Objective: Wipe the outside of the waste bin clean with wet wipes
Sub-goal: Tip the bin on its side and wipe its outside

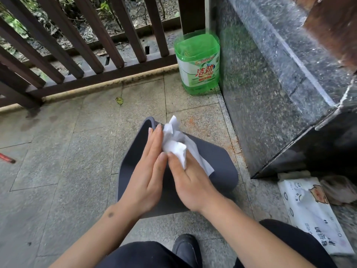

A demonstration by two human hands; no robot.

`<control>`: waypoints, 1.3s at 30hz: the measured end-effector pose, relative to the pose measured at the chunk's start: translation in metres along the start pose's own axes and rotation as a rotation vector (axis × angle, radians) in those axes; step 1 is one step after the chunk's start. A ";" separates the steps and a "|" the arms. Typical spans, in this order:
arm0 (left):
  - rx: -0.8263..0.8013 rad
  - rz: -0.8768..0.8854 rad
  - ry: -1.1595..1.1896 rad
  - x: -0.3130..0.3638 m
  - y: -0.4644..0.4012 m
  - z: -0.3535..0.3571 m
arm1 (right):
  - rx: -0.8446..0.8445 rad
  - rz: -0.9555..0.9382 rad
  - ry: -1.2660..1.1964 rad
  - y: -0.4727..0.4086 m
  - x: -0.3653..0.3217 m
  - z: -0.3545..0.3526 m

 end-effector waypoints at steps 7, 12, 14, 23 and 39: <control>-0.029 0.023 -0.077 0.004 0.001 0.004 | -0.014 0.013 0.009 -0.008 0.002 -0.007; 0.009 -0.008 -0.078 0.004 -0.009 0.002 | 0.054 0.088 0.080 -0.040 0.034 -0.013; -0.018 -0.001 -0.103 0.006 -0.008 0.007 | 0.154 0.274 0.173 -0.038 0.077 -0.041; -0.144 0.095 -0.042 0.024 -0.011 0.035 | 0.450 0.423 -0.029 0.027 0.122 -0.074; 0.091 -0.049 -0.034 -0.009 -0.013 0.001 | 0.274 -0.110 0.112 0.031 0.015 -0.003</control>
Point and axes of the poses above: each hand's wrist, its own y-axis away from the middle knuckle, its own z-axis out of the palm, x = y × z, the point moved 10 cm from there along -y, towards the middle knuckle
